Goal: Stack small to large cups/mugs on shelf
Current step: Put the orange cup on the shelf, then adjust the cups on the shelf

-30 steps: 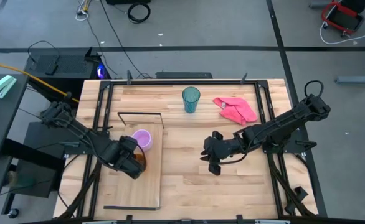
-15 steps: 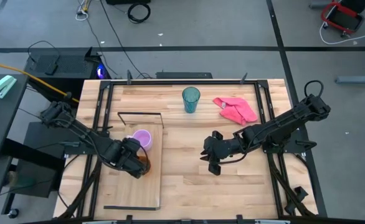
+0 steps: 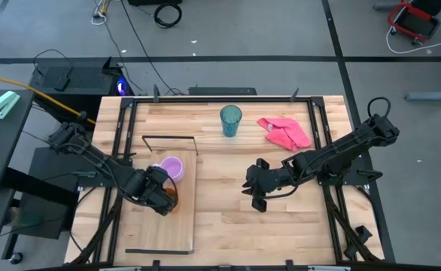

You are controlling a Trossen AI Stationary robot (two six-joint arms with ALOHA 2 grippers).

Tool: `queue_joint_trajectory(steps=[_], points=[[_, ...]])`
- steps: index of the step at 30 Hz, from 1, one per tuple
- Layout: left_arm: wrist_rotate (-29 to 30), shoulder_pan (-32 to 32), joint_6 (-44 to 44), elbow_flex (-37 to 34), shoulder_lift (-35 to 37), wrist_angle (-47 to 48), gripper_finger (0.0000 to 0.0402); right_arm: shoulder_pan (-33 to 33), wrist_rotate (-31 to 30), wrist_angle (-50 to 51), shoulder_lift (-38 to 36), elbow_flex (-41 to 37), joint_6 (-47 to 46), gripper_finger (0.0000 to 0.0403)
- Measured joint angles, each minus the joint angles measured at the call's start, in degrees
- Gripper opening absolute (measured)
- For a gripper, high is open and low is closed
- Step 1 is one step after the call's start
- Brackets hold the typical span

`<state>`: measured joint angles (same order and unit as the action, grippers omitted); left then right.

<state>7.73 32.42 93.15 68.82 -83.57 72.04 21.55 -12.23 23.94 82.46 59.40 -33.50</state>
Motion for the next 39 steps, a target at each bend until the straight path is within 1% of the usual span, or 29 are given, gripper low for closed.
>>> queue_joint_trajectory(steps=[10,14,20,26,30,33,36,39], points=[[0.09,0.0,0.28,0.0,0.07,1.16,0.0068,-0.01,0.0,0.0,0.0,0.0,0.0,0.011],[0.14,0.0,0.36,0.24,0.24,1.28,0.0078,-0.04,0.0,-0.02,0.0,0.0,0.0,0.011],[0.17,0.0,1.18,0.28,2.25,1.67,0.01,-0.04,0.0,-0.02,0.0,0.0,-0.05,0.011],[1.66,0.02,3.17,0.28,5.64,1.76,0.0116,-0.05,0.02,-0.37,0.0,0.0,-0.83,0.011],[3.04,0.02,3.73,0.28,8.06,1.82,0.0122,-0.9,0.03,-4.77,0.0,0.0,0.57,0.011],[4.89,-0.01,3.76,0.28,10.14,3.36,0.0123,-2.84,0.04,-10.5,0.0,0.0,2.48,0.0109],[5.86,-1.01,5.13,0.31,11.03,8.06,0.0119,-6.03,0.4,-15.53,0.0,0.02,3.78,0.0105],[6.44,-2.58,5.31,0.31,11.04,14.01,0.0113,-10.26,3.58,-18.93,0.02,0.02,4.02,0.0092]])
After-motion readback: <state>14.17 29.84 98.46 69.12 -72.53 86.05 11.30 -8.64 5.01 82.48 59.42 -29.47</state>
